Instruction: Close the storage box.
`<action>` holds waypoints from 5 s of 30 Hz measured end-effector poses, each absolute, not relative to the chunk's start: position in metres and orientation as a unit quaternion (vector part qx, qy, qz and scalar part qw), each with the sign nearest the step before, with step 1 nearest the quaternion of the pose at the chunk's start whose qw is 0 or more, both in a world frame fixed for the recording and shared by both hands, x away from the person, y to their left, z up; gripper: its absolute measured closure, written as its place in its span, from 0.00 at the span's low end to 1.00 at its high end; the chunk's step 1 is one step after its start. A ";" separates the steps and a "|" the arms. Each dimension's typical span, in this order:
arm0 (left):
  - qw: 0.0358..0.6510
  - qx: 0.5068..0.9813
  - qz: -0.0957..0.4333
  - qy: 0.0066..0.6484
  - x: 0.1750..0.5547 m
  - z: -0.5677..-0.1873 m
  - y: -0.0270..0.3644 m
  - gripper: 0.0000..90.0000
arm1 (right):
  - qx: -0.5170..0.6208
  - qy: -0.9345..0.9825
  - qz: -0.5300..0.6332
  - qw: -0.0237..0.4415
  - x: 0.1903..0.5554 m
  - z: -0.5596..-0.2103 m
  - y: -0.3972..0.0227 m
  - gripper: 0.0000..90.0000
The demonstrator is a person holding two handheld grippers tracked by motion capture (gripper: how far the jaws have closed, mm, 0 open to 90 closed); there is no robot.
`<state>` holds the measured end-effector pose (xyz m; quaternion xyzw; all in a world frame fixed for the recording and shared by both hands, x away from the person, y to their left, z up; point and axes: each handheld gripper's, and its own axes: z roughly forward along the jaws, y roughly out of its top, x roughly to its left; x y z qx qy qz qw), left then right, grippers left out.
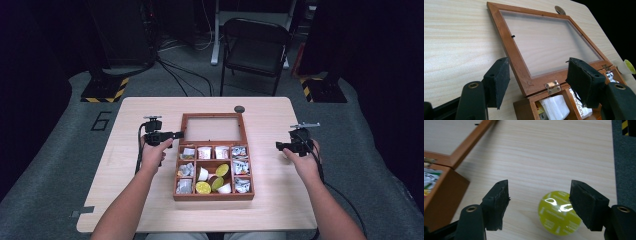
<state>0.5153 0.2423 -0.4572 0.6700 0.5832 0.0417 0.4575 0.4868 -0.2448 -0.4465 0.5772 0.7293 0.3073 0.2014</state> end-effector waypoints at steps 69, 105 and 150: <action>0.438 0.680 0.032 0.587 0.533 -0.486 0.226 0.38 | 0.550 0.757 0.330 0.125 0.542 -0.452 -0.130 0.36; 0.421 0.685 0.018 0.594 0.538 -0.496 0.217 0.34 | 0.562 0.749 0.342 0.080 0.551 -0.476 -0.121 0.32; 0.435 0.678 0.004 0.592 0.545 -0.504 0.214 0.27 | 0.570 0.741 0.353 0.032 0.567 -0.488 -0.124 0.22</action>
